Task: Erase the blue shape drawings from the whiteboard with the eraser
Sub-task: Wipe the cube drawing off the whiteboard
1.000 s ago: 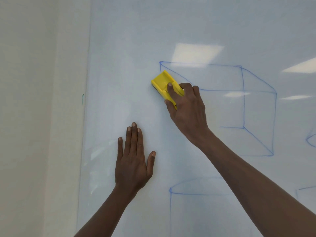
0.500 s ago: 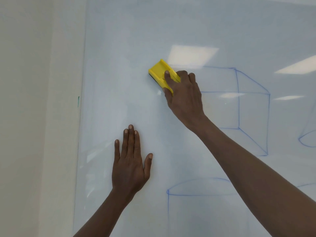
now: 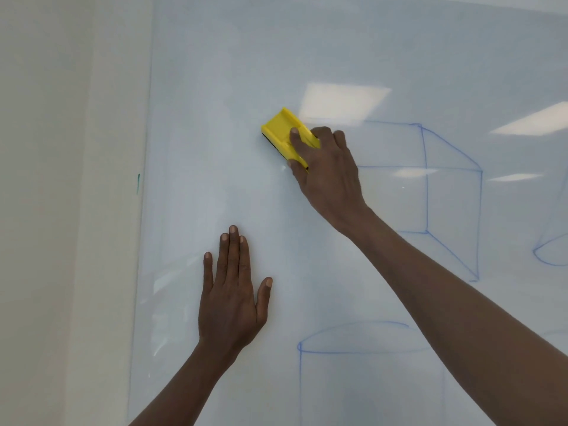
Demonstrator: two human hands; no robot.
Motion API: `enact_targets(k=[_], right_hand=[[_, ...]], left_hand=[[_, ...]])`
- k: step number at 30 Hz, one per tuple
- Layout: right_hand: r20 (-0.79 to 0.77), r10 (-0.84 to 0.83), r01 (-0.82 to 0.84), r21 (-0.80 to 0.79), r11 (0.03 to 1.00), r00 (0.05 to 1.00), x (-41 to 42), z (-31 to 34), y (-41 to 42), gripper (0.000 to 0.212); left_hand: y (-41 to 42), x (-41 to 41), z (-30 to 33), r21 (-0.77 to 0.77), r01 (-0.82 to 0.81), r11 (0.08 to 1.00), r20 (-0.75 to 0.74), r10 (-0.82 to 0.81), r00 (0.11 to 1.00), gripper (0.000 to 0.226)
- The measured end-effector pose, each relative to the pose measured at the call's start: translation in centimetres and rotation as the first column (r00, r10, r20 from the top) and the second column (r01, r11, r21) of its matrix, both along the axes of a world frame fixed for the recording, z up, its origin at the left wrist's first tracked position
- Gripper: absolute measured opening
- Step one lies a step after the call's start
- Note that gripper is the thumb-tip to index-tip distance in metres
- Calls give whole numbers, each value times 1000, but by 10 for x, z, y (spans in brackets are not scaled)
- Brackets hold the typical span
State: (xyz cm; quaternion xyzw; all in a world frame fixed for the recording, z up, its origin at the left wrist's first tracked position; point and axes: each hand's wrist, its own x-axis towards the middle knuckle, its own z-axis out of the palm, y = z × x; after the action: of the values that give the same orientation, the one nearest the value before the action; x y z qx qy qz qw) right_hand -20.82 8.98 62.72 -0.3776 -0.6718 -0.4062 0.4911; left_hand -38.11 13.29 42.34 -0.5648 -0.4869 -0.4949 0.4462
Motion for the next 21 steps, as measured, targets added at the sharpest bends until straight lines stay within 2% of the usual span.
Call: enact_targets(k=[8, 11, 15, 21], right_hand=[[-164, -5, 8, 17, 1000, 987, 18, 20, 6, 49], [-143, 10, -7, 19, 1000, 990, 14, 21, 6, 50], [-39, 33, -32, 35, 999, 999, 24, -4, 5, 48], [-129, 33, -30, 28, 999, 991, 58, -16, 12, 47]], left_hand=[[1, -1, -1, 5, -16, 1000, -12, 16, 1000, 76], [2, 0, 0, 11, -21, 1000, -15, 21, 1000, 76], [2, 0, -1, 6, -16, 1000, -8, 16, 1000, 76], [2, 0, -1, 2, -18, 1000, -11, 18, 1000, 77]])
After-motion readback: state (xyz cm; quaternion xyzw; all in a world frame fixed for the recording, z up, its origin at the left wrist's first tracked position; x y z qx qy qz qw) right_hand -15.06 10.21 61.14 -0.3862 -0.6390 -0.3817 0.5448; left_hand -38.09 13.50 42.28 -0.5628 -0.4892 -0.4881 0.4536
